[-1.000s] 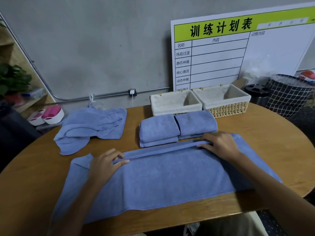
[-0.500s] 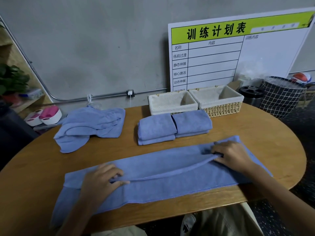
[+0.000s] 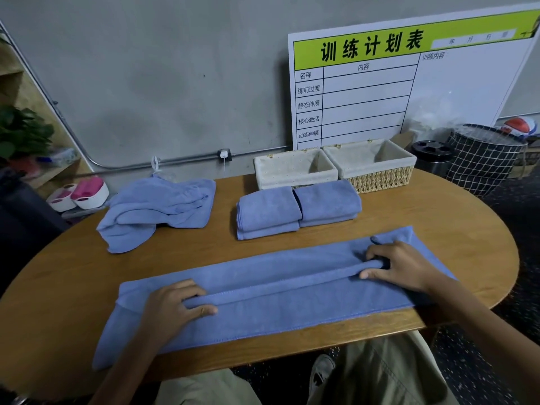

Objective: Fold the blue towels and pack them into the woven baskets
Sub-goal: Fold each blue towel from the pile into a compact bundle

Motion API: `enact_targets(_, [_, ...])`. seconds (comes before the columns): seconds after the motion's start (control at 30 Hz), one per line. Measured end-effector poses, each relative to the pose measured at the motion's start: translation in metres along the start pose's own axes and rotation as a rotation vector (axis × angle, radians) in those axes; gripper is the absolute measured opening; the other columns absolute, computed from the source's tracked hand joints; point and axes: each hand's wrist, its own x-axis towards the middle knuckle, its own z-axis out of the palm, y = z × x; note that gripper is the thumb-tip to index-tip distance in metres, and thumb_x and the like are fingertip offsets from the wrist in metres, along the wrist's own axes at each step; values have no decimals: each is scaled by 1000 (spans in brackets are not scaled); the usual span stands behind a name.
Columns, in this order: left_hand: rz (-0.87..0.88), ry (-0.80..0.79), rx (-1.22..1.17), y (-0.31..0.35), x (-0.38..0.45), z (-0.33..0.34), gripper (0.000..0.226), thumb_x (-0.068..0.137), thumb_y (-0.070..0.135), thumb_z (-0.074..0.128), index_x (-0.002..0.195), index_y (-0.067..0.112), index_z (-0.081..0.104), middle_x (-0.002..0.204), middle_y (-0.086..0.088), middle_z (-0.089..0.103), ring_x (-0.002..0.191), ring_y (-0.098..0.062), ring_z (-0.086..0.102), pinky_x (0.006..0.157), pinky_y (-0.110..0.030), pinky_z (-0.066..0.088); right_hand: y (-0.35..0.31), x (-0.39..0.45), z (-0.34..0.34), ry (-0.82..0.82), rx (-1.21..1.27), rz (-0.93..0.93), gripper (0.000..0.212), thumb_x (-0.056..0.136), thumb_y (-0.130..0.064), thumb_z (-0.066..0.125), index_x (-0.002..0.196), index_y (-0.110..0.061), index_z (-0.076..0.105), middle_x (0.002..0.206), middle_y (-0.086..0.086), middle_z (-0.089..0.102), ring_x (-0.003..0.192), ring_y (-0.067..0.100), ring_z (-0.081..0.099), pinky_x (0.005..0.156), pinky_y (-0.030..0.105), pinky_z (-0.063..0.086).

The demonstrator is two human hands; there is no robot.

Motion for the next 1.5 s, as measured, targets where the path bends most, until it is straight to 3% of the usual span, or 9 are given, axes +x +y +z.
enact_targets(0.13, [-13,-15,14,5,5,-3,46,69,85,60,68,40,64,82,20,66,72,1,63,61,-23,45,-2,6,-1,4,1,-4,38,74,-86,52,75,-48,51,70,-13,60,64,4,57,59,29,44])
enact_targets(0.23, [-18,21,-36,22,21,-21,38,70,74,68,69,36,69,80,18,68,74,-2,65,63,-26,47,-6,15,-10,31,-6,-18,53,75,-83,55,75,-31,60,69,-14,60,66,3,57,65,32,47])
enact_targets(0.33, [48,93,-54,37,23,-34,32,71,66,72,70,34,71,75,16,67,70,-4,64,60,-24,46,-17,14,-22,115,-20,-74,52,77,-78,58,72,-27,59,64,-22,52,64,0,51,68,21,42])
enact_targets(0.43, [30,60,-42,36,-5,-26,47,68,79,66,66,32,65,74,18,66,70,0,63,62,-17,44,-22,-13,-11,194,-106,-123,52,78,-76,57,68,-25,59,61,-22,47,65,1,43,66,9,32])
enact_targets(0.67, [-17,-64,64,16,-29,-2,57,65,91,56,67,34,53,74,17,59,65,-1,58,58,-21,41,-7,-32,13,169,-179,-99,54,79,-79,52,70,-26,57,57,-17,47,69,1,34,64,13,27])
enact_targets(0.8, [4,-17,113,0,-7,1,52,68,90,56,67,38,48,71,19,55,63,-1,56,55,-20,41,3,-7,16,147,-158,-90,66,78,-86,47,76,-22,62,59,-11,55,62,11,55,62,21,32])
enact_targets(0.93, [-8,65,184,-18,19,0,54,70,90,51,67,36,51,68,19,53,64,1,55,53,-29,46,8,23,23,149,-192,-119,68,79,-84,46,81,-19,66,67,-2,65,102,21,69,64,25,31])
enact_targets(1.17, [183,168,306,-27,-7,-6,45,87,67,56,71,26,66,75,17,60,68,-6,59,53,-29,49,18,-10,7,282,-348,-159,52,82,-75,50,77,-25,65,71,-13,61,66,14,61,74,34,33])
enact_targets(1.5, [33,95,396,-22,-21,-37,49,84,77,46,68,33,59,71,23,54,67,2,53,60,-16,39,16,-31,-14,318,-477,8,60,98,-68,25,75,-27,64,68,-8,64,66,17,63,67,34,33])
